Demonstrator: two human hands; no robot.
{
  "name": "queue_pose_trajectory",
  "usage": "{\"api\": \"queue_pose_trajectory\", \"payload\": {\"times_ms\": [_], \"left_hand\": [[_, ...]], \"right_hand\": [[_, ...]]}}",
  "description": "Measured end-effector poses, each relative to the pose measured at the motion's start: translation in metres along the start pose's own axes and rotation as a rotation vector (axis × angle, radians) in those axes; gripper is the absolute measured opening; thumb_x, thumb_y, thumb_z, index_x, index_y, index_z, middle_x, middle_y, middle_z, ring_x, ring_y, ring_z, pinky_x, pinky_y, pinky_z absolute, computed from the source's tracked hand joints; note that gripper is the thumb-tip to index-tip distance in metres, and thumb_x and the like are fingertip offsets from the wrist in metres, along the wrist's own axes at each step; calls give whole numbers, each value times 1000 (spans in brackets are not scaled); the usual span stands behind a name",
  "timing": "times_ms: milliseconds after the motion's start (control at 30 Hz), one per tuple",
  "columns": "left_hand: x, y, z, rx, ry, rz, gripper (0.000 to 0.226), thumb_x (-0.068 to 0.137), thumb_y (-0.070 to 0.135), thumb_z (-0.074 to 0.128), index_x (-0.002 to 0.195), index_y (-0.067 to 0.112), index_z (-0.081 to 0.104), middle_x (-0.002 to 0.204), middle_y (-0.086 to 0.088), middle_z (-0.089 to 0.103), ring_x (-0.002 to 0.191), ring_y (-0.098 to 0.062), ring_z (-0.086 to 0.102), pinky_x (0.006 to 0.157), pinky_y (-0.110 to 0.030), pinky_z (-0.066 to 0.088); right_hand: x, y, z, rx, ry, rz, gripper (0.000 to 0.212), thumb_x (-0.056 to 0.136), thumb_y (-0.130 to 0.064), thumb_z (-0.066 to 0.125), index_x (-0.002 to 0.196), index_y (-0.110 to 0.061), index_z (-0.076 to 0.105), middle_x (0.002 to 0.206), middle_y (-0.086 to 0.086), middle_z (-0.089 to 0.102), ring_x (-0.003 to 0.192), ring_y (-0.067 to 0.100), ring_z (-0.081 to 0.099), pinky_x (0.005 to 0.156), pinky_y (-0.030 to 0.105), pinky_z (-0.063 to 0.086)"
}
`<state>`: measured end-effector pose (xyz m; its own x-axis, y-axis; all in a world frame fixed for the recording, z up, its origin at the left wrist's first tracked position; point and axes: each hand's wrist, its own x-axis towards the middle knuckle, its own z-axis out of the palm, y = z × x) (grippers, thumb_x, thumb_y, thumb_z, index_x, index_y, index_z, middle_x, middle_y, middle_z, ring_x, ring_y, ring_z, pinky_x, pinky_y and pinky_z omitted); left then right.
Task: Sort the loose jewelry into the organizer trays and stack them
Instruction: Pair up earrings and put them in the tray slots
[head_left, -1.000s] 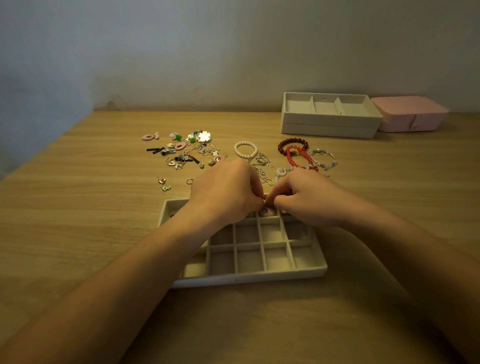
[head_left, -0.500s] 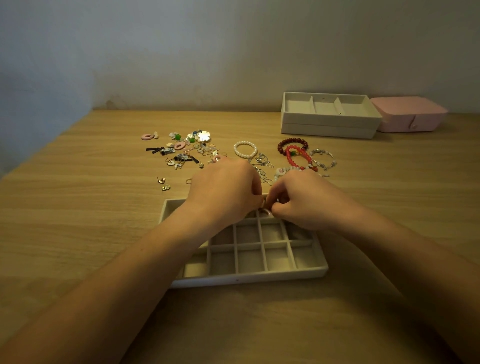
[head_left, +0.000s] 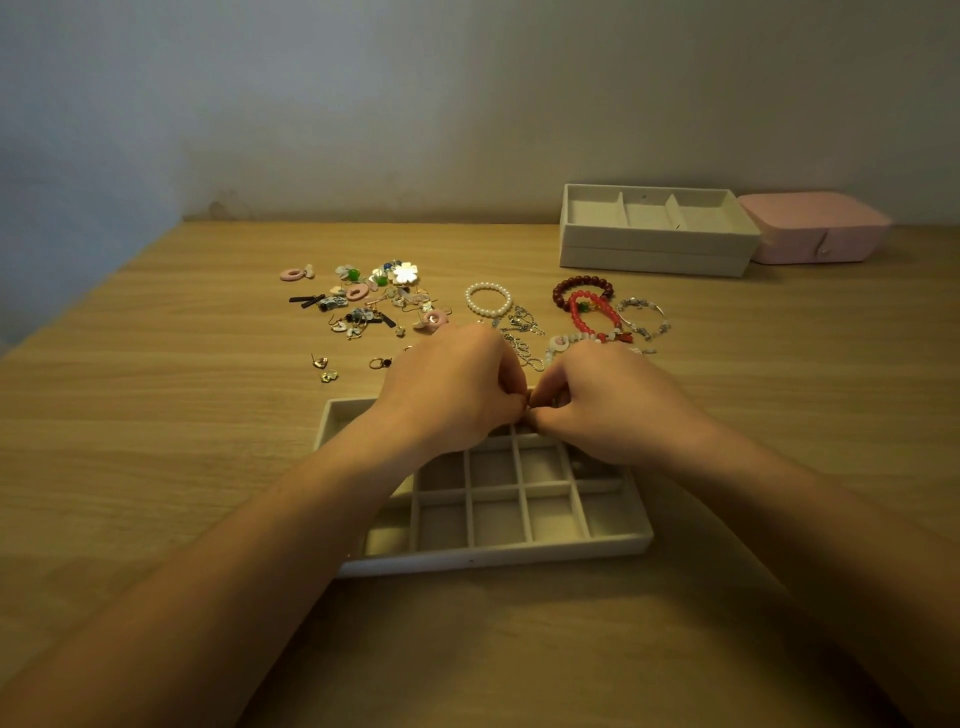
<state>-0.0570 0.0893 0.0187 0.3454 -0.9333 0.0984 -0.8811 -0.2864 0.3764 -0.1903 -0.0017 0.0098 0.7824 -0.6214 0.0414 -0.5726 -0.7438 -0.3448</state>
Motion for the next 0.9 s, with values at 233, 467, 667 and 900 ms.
{"api": "queue_pose_trajectory", "payload": {"times_ms": [233, 467, 667, 900], "left_hand": [[-2, 2, -1, -19, 37, -21, 18, 76, 33, 78, 65, 42, 67, 72, 14, 66, 81, -17, 64, 90, -41, 55], [-3, 5, 0, -7, 68, -59, 12, 75, 37, 79, 68, 38, 70, 65, 15, 61, 94, -20, 66, 78, -39, 58], [0, -2, -6, -81, 0, -3, 6, 84, 32, 74, 84, 33, 80, 68, 12, 68, 80, -10, 65, 73, -31, 54], [7, -37, -51, -511, 58, -111, 6, 88, 29, 73, 86, 26, 78, 68, 7, 71, 56, 3, 57, 57, -21, 47]], "right_hand": [[-4, -1, 2, 13, 54, 33, 18, 87, -29, 64, 96, -31, 80, 81, -11, 70, 79, 13, 65, 71, 35, 59], [-6, 0, 4, 17, 60, -12, 24, 89, -24, 60, 100, -31, 80, 80, -8, 71, 70, 10, 62, 61, 33, 58], [-7, 0, -5, 30, 31, -26, 25, 93, -22, 57, 102, -28, 79, 87, -7, 70, 69, 5, 58, 58, 27, 51], [20, -8, -22, 158, 127, -9, 24, 94, -23, 55, 96, -30, 78, 85, -15, 66, 71, 6, 57, 61, 31, 51]]}}
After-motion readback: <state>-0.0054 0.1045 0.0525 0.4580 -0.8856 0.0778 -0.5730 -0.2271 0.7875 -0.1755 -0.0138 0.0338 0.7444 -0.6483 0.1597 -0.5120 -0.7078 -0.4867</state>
